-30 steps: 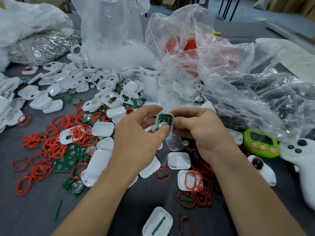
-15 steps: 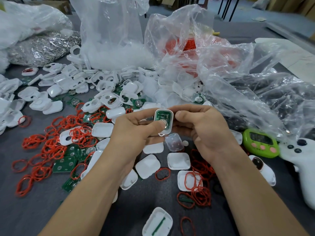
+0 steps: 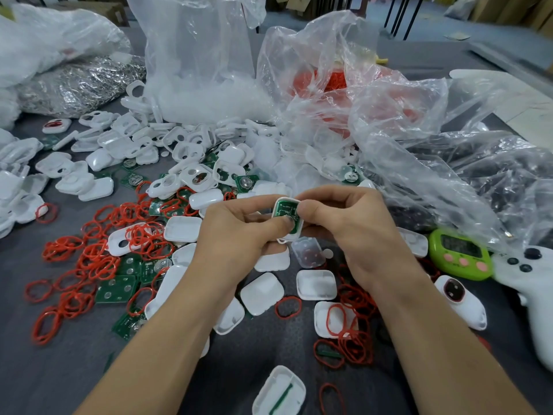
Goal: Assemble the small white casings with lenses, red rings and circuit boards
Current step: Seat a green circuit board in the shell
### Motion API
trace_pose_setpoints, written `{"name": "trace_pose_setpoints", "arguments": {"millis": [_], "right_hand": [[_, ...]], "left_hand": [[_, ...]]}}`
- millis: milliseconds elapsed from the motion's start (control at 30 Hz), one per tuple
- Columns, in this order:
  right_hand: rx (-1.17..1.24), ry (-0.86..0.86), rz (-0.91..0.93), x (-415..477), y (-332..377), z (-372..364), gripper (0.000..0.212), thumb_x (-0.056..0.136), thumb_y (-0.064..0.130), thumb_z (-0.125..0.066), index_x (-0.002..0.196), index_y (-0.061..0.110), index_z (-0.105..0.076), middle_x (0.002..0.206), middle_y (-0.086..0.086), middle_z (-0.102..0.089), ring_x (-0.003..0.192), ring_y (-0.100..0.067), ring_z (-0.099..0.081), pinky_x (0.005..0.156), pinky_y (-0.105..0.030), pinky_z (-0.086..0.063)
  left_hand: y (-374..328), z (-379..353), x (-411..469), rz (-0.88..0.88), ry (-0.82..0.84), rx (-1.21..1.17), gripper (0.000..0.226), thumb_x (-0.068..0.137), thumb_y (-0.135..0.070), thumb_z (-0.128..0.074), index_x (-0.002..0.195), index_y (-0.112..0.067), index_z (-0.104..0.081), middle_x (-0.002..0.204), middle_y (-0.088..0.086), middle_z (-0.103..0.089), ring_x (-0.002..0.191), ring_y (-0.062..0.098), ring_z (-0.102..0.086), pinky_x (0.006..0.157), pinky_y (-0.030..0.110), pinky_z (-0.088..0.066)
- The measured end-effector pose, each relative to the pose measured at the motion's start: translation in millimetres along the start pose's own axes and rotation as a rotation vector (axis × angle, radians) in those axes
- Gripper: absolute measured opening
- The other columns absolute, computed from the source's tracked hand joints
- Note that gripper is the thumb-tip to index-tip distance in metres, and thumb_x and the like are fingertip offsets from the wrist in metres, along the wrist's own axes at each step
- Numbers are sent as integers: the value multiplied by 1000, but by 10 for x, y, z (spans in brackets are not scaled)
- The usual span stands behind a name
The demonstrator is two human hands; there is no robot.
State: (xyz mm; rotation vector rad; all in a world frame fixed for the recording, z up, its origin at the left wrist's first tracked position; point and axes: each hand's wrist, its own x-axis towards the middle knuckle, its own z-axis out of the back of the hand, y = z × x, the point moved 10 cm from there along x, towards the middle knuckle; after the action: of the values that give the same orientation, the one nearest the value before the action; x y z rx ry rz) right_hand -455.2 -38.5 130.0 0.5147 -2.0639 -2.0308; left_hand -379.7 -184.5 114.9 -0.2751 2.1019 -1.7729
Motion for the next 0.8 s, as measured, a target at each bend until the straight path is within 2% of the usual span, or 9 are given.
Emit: {"name": "trace_pose_setpoints", "arguments": {"millis": [133,233,333,500,633,800], "right_hand": [[-216,-126,93,-15,53,69,9,74,12,-83,77,21,-81,73,-2,-78,70,-23,-77,68,-38,-64],[-232,-189,80,-14,33,113,12,62,26,-80,74,28,-82,69,2,-77,66,-20,-76,68,-40,-64],[-206,-219,67,-4,10,125,14,57,27,-80,70,31,-81,66,2,-76,63,-19,-75,68,-40,-63],[-171,-186,40,-6,-10,102,8,67,18,-82,73,23,-81,69,0,-77,65,-19,-75,63,-32,-59],[-165,-173,31,-23,-12,86,12,77,10,-83,73,21,-80,70,1,-77,63,-13,-72,59,-25,-55],[-240,-145,32,-48,-1,37,7,75,23,-85,74,27,-80,67,3,-75,59,-10,-69,53,-23,-52]], "left_hand": [[-9,-29,-4,-52,-6,65,27,84,3,-78,99,-19,-82,77,8,-79,69,14,-75,59,21,-58],[-15,-57,-24,-77,5,73,29,84,2,-79,96,-25,-82,79,6,-79,69,12,-76,59,21,-59],[-40,-84,-40,-104,19,85,32,84,1,-79,91,-30,-83,79,5,-80,70,13,-77,60,21,-59],[-48,-66,-35,-101,-5,52,27,84,2,-79,96,-22,-82,78,7,-79,67,12,-76,58,20,-58],[-47,-61,-26,-103,-4,56,25,83,-1,-81,98,-21,-81,77,6,-79,66,12,-76,58,20,-59],[-77,-68,-40,-145,6,182,39,84,-4,-80,90,-43,-82,80,-4,-80,73,12,-77,62,22,-60]]}}
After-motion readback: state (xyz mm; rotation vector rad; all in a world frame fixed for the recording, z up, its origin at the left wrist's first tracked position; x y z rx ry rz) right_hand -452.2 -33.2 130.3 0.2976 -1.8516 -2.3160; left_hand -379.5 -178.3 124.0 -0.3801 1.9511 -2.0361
